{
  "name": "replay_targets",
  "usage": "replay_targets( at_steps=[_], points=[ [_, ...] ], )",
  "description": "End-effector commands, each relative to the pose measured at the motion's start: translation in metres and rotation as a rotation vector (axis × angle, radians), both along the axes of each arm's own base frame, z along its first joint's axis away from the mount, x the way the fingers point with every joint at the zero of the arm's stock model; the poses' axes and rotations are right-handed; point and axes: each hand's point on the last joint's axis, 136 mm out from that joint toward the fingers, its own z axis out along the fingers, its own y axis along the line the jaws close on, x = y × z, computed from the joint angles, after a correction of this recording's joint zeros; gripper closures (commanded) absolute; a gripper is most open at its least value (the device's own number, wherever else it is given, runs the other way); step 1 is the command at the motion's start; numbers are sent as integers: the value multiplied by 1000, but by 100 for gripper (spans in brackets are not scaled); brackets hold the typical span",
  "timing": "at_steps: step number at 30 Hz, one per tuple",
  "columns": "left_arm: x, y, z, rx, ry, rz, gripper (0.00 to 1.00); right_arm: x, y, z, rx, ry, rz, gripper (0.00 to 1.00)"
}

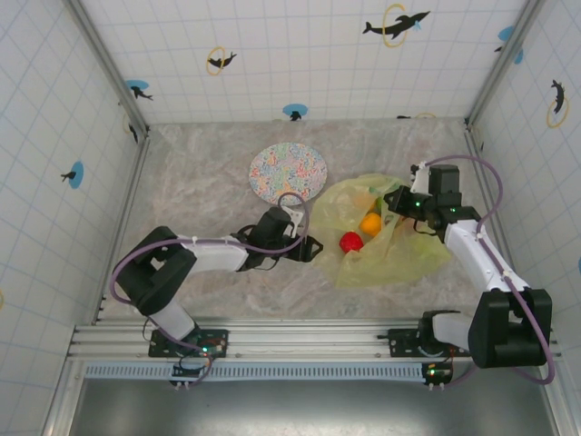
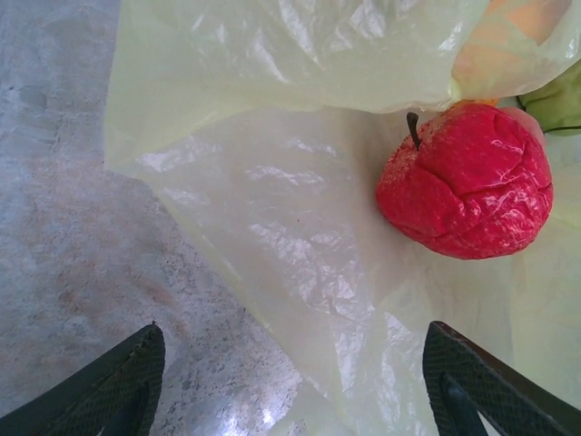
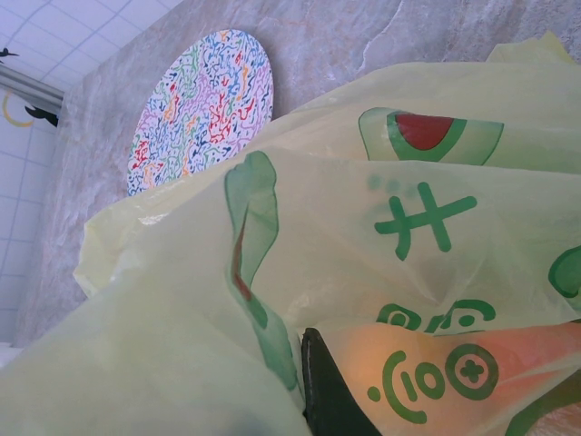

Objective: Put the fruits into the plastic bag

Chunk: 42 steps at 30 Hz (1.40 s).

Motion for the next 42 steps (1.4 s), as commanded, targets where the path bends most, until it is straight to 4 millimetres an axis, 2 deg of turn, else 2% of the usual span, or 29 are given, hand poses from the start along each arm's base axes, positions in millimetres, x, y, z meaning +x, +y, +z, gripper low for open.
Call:
replay_targets(
  at_steps=[1, 6, 12, 18, 21, 26, 31, 36, 42],
  points=[
    [-2, -19, 0, -33, 19, -41, 27, 0, 0, -5, -4, 0, 6, 100],
    [-7, -30, -9, -18, 30, -70, 37, 1, 0, -6, -1, 3, 7, 100],
    [-10, -41, -11, -46, 39, -80, 48, 0, 0, -6, -3, 4, 7, 100],
    [-11, -48, -11, -65, 32, -92, 75, 1, 1, -6, -1, 3, 10, 100],
    [-10, -49, -2, -84, 5, -99, 85, 1, -1, -4, -8, -2, 7, 100],
    [-14, -56, 33, -163, -55, -151, 99, 1, -8, -3, -52, -9, -13, 100],
    [-14, -70, 77, -238, -114, -219, 100, 2, -8, 6, -58, -32, -12, 100],
    [-13, -79, 134, -335, -200, -257, 100, 7, -19, 29, -119, -73, -46, 100],
    [-20, -85, 202, -446, -270, -316, 100, 9, -42, 68, -244, -136, -102, 100]
  ],
)
